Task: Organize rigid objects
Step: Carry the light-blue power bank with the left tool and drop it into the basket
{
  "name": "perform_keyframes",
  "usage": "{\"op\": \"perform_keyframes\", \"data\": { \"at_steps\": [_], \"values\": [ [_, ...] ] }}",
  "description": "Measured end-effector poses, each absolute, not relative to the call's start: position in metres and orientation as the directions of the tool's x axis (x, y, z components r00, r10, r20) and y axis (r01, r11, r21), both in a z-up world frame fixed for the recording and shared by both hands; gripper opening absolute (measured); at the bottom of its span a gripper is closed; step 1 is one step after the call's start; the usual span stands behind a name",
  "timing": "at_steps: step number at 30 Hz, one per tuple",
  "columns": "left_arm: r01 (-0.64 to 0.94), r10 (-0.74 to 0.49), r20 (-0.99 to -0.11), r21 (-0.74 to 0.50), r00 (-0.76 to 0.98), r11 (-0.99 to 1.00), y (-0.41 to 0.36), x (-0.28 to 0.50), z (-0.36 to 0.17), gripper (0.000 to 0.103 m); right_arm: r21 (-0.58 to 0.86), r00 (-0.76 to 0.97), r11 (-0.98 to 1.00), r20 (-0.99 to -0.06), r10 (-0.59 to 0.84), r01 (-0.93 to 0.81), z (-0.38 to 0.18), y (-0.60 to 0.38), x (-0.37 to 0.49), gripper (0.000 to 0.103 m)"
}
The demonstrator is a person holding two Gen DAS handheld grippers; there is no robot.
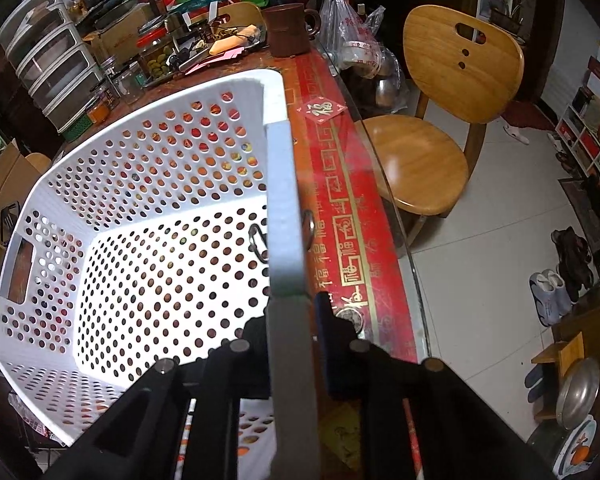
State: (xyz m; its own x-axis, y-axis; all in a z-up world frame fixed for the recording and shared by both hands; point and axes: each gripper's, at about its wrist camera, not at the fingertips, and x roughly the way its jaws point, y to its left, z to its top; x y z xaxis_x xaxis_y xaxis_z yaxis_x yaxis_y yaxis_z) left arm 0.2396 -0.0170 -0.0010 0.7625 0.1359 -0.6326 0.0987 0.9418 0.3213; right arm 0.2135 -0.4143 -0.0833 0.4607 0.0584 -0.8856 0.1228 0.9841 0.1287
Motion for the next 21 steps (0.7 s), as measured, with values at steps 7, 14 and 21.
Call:
{"op": "perform_keyframes", "data": {
  "at_steps": [7, 14, 21],
  "values": [
    [0.2, 0.145, -0.657, 0.42, 0.74, 0.885, -0.08, 0.278, 0.0, 0.054, 0.129, 0.46, 0.984, -0.886, 0.059, 0.122, -0.083, -0.414, 0.213, 0.014],
    [0.313, 0.147, -0.685, 0.5, 0.714, 0.807, -0.14, 0.304, -0.022, 0.054, 0.127, 0.459, 0.984, -0.887, 0.058, 0.122, -0.083, -0.414, 0.213, 0.014],
    [0.415, 0.131, -0.727, 0.519, 0.674, 0.747, -0.173, 0.313, -0.05, 0.054, 0.128, 0.457, 0.984, -0.888, 0.059, 0.121, -0.083, -0.414, 0.213, 0.014]
  ]
}}
